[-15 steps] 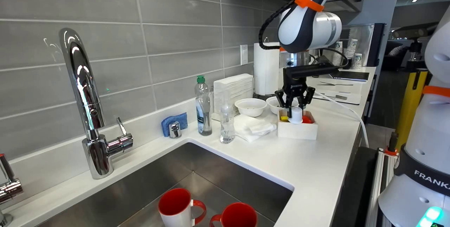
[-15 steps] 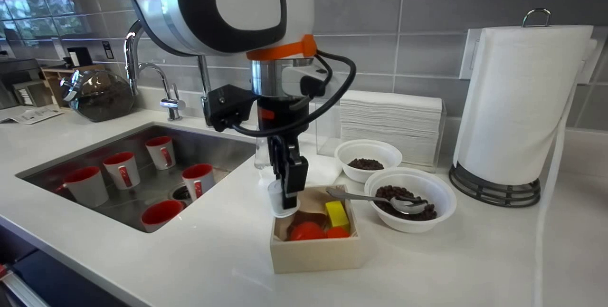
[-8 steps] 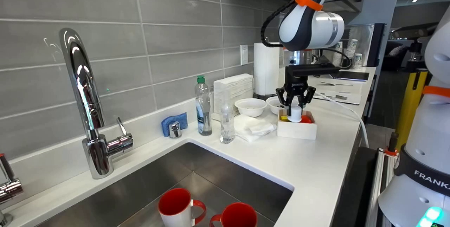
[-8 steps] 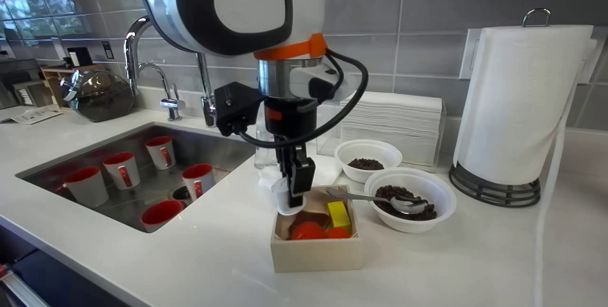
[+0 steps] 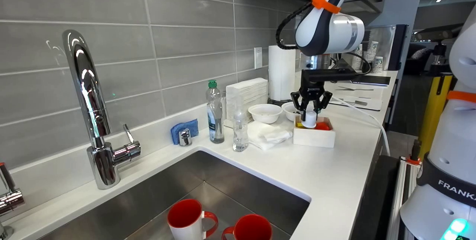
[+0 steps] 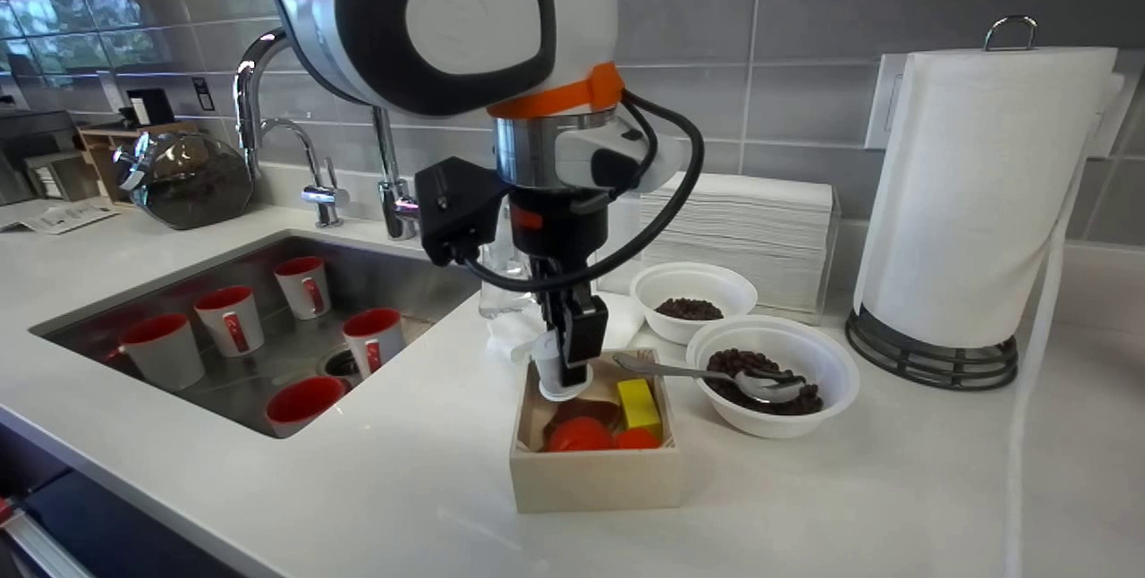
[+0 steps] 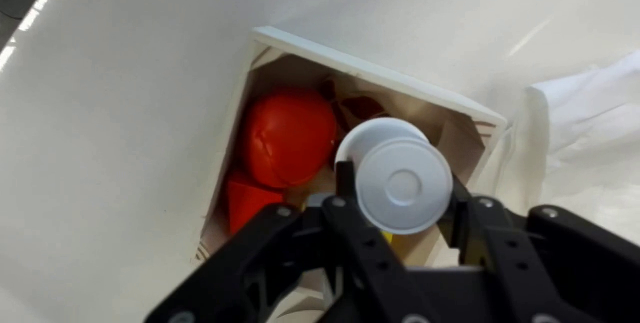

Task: Put the shaker inside the box

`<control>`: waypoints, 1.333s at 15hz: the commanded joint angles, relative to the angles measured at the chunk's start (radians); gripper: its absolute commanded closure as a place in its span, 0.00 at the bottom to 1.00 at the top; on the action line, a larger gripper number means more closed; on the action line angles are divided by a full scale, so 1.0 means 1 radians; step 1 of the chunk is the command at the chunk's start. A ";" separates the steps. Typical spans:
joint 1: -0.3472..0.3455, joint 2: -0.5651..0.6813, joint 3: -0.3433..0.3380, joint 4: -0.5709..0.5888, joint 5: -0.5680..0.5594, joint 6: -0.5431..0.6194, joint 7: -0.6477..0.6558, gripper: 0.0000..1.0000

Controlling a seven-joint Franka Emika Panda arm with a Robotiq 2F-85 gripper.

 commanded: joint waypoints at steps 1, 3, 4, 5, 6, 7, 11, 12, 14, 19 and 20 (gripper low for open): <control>0.009 0.051 0.011 0.008 0.015 0.060 -0.004 0.84; 0.015 0.073 0.015 0.010 0.014 0.074 -0.003 0.84; 0.017 0.081 0.016 0.009 0.013 0.083 -0.003 0.84; 0.020 0.086 0.016 0.007 0.011 0.089 -0.008 0.84; 0.020 0.085 0.017 0.004 0.001 0.100 -0.001 0.34; 0.020 0.086 0.017 0.002 -0.004 0.107 0.002 0.34; 0.013 0.056 0.008 0.002 -0.010 0.098 -0.006 0.05; 0.013 0.039 0.006 0.003 -0.004 0.089 -0.016 0.01; 0.017 0.002 0.006 0.007 0.014 0.056 -0.040 0.00; 0.036 -0.125 0.048 -0.005 -0.011 -0.103 -0.085 0.00; 0.033 -0.145 0.072 0.004 -0.043 -0.123 -0.047 0.00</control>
